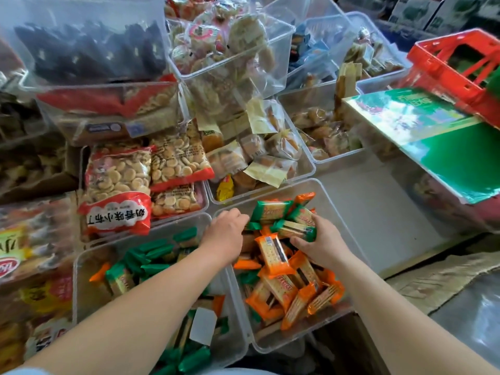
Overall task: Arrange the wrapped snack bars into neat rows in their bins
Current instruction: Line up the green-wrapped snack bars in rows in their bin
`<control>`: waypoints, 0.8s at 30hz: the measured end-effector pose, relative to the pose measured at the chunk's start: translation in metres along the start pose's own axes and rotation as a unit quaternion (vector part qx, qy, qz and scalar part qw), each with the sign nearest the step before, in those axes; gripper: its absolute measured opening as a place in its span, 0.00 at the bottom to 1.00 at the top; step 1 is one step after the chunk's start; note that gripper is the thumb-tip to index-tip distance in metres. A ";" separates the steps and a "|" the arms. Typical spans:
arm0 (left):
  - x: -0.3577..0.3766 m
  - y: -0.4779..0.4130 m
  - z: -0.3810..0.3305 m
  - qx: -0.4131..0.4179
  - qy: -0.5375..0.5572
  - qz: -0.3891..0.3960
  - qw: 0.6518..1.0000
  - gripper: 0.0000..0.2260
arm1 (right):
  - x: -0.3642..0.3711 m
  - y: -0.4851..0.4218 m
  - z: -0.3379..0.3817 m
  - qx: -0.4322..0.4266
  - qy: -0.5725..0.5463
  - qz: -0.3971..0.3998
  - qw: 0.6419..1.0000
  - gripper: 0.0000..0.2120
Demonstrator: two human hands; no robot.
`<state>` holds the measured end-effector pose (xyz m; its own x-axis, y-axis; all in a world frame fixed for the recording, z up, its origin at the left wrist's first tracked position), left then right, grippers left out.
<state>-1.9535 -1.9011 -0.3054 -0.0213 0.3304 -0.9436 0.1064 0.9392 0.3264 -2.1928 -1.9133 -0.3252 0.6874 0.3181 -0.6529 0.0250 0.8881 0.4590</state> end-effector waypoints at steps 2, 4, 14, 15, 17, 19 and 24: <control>-0.007 -0.002 -0.003 0.013 -0.002 -0.034 0.999 0.15 | 0.000 -0.003 -0.002 0.006 0.010 -0.005 1.000 0.42; -0.021 0.002 -0.004 0.025 0.060 -0.087 0.994 0.14 | -0.003 -0.006 -0.001 0.008 0.010 -0.016 1.000 0.41; -0.024 0.044 0.022 -0.102 0.388 -0.090 0.912 0.13 | -0.008 -0.009 0.013 0.046 -0.036 0.016 0.998 0.30; -0.020 0.047 0.021 -0.105 0.410 -0.082 0.902 0.11 | -0.008 -0.004 0.015 0.038 -0.040 0.014 0.998 0.29; -0.014 0.056 0.020 -0.116 0.439 -0.072 0.888 0.08 | -0.010 0.006 0.017 0.013 -0.035 -0.003 0.999 0.29; -0.011 0.066 0.020 -0.126 0.451 -0.077 0.880 0.07 | -0.017 0.020 0.022 -0.013 -0.050 -0.034 0.998 0.31; -0.017 0.095 0.037 -0.142 0.495 -0.109 0.850 0.07 | -0.028 0.069 0.057 -0.085 -0.142 -0.080 0.983 0.34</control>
<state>-1.9066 -1.8208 -0.2606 -0.8511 -0.0703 -0.5202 -0.2494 0.9262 0.2829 -2.1687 -1.8801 -0.2408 0.8599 0.0868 -0.5031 0.0434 0.9695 0.2414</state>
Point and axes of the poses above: each hand's wrist, its own y-axis away from the middle knuckle, its own x-axis out of the palm, z = x × y, the point moved 10 cm from there along -y, towards the middle knuckle, and after that the axes turned 14 degrees about -y, right-handed, at the moved point
